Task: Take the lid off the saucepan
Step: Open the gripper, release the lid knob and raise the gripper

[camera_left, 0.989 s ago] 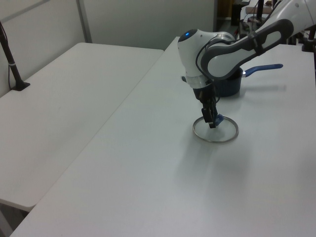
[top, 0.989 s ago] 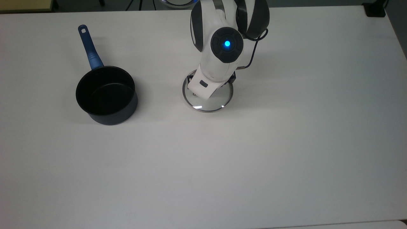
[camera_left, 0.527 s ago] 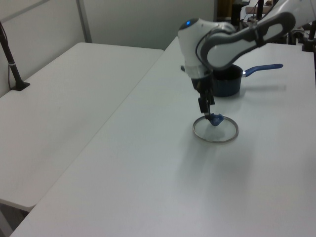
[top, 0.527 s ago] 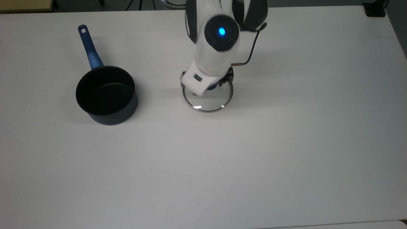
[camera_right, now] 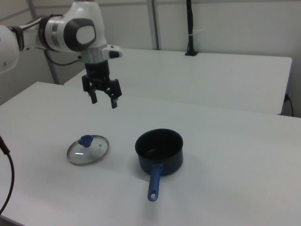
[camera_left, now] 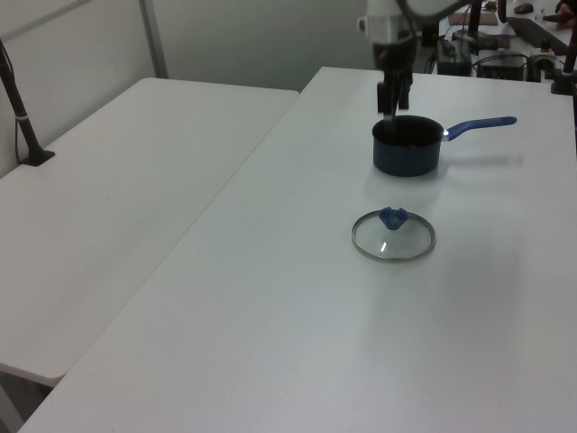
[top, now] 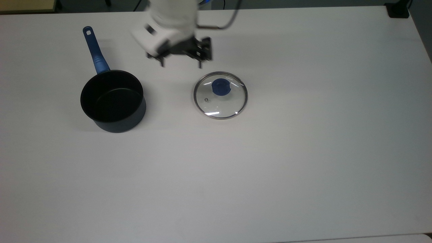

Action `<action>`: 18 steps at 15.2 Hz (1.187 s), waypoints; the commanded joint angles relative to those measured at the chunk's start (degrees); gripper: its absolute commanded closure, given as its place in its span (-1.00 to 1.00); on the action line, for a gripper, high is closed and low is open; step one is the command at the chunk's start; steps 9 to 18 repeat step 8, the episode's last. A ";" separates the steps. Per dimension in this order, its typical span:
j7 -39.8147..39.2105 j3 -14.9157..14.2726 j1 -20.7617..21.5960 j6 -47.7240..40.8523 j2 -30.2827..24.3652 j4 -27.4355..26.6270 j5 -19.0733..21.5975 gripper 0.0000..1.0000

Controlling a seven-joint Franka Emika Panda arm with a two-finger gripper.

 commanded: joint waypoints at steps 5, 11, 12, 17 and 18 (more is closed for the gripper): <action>0.87 -0.18 -4.71 -1.55 -4.84 -1.24 0.24 -1.00; 4.55 -0.09 -4.89 -1.38 -4.76 -1.24 0.24 -1.00; 4.55 -0.09 -4.89 -1.38 -4.76 -1.24 0.24 -1.00; 4.55 -0.09 -4.89 -1.38 -4.76 -1.24 0.24 -1.00; 4.55 -0.09 -4.89 -1.38 -4.76 -1.24 0.24 -1.00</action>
